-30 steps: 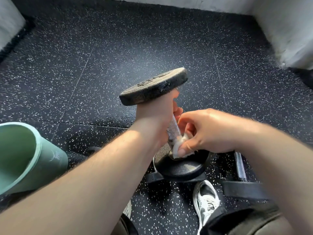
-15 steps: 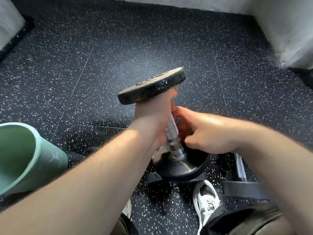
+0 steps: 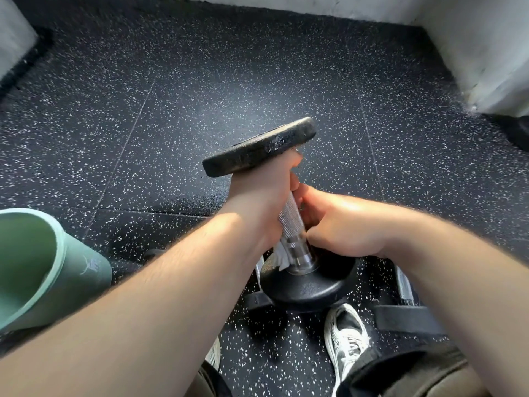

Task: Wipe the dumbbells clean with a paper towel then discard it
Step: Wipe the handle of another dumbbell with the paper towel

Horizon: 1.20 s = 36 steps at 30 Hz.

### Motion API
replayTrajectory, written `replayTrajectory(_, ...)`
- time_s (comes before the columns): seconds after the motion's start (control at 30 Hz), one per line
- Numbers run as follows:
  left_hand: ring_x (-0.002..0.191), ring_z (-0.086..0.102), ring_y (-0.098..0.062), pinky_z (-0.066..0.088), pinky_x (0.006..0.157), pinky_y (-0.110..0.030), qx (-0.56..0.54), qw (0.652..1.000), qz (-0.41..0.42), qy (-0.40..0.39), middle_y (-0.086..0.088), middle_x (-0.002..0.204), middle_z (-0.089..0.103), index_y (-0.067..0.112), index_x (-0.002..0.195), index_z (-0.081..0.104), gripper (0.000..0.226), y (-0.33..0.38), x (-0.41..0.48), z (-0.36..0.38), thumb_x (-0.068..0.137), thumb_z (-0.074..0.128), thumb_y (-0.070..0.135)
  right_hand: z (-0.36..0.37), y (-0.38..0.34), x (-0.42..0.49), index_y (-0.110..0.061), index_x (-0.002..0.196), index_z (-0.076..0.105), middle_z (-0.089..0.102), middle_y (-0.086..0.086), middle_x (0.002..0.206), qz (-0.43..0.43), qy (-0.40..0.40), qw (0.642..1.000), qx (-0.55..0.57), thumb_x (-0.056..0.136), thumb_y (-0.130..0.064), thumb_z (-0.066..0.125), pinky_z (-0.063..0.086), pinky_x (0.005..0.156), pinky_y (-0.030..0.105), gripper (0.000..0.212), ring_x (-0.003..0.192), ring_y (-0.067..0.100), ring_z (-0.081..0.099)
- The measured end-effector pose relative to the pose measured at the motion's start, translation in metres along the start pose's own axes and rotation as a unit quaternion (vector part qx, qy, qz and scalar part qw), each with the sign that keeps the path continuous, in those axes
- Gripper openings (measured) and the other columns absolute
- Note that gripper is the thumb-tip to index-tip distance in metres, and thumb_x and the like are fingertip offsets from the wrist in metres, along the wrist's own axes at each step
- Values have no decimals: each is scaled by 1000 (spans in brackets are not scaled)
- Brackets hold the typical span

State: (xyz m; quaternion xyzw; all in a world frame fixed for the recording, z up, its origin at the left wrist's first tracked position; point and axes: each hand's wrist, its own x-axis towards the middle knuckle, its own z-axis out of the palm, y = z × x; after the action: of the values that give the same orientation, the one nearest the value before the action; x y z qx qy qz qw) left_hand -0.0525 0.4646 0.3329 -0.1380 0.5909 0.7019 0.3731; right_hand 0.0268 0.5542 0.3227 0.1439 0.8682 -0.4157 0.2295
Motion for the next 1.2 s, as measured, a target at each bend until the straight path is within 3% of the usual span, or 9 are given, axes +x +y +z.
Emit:
replayTrajectory(0.1, 47, 48, -17, 53, 77, -43, 0, 1000, 4, 10, 2, 43, 44, 16, 58, 51, 36, 1, 1, 1, 87, 71, 18, 0, -5, -2, -16, 148, 37, 65, 17, 118, -9, 27, 1000, -5, 93, 1, 57, 46, 65, 11, 61, 91, 17, 54)
replayTrajectory(0.23, 52, 48, -19, 48, 68, -32, 22, 998, 32, 40, 5, 40, 45, 16, 56, 52, 37, 1, 5, -3, 86, 73, 21, -8, -7, -5, -44, 130, 44, 75, -18, 87, -15, 54, 995, -79, 82, -15, 63, 56, 75, 31, 59, 75, 3, 66)
replayTrajectory(0.37, 45, 52, -16, 46, 68, -30, 38, 996, 54, 57, 6, 37, 46, 16, 64, 57, 28, 1, 8, -7, 87, 73, 21, -16, -9, -11, -48, 142, 35, 73, -29, 91, -8, 51, 996, -77, 87, -26, 73, 55, 89, 33, 70, 85, -5, 68)
replayTrajectory(0.43, 43, 51, -15, 45, 69, -32, 40, 995, 63, 62, 6, 37, 46, 16, 64, 56, 29, 1, 9, -7, 87, 73, 20, -19, -10, -14, -51, 143, 31, 72, -32, 96, -11, 26, 996, -83, 89, -18, 66, 55, 90, 32, 72, 89, -6, 68)
replayTrajectory(0.6, 54, 53, -19, 45, 72, -34, 34, 995, 66, 70, 6, 38, 47, 14, 64, 57, 28, 0, 10, -7, 84, 74, 22, -16, -9, -13, -54, 141, 31, 72, -24, 93, -26, 22, 997, -69, 85, -12, 66, 58, 82, 33, 79, 83, -1, 69)
replayTrajectory(0.8, 60, 53, -20, 47, 73, -36, 49, 993, 83, 74, 8, 38, 49, 16, 61, 58, 29, -2, 11, -7, 84, 75, 23, -4, -8, -7, -50, 141, 34, 69, -24, 79, -36, 45, 995, -82, 76, -26, 85, 46, 63, 15, 86, 68, -7, 63)
replayTrajectory(0.93, 55, 52, -20, 46, 71, -36, 53, 993, 76, 79, 6, 38, 50, 16, 59, 57, 31, 0, 10, -8, 85, 73, 25, -1, -11, -9, -47, 131, 44, 73, -21, 82, -32, 97, 994, -47, 73, -27, 85, 56, 73, 26, 74, 71, -4, 66)
replayTrajectory(1.07, 50, 51, -14, 44, 47, -22, 51, 995, 65, 64, 3, 46, 50, 18, 65, 56, 28, 4, 4, -9, 89, 67, 25, 1, -13, -8, -43, 138, 46, 73, -23, 87, -41, 182, 982, 3, 72, -29, 86, 52, 80, 19, 79, 80, -8, 66)
replayTrajectory(1.2, 40, 46, -13, 40, 37, -16, 24, 998, 52, 32, -1, 51, 45, 14, 67, 55, 27, 3, -1, -8, 91, 66, 18, 2, -17, -8, -40, 118, 54, 68, -13, 90, -34, 239, 970, 34, 66, -35, 89, 53, 82, 26, 63, 80, 4, 67)
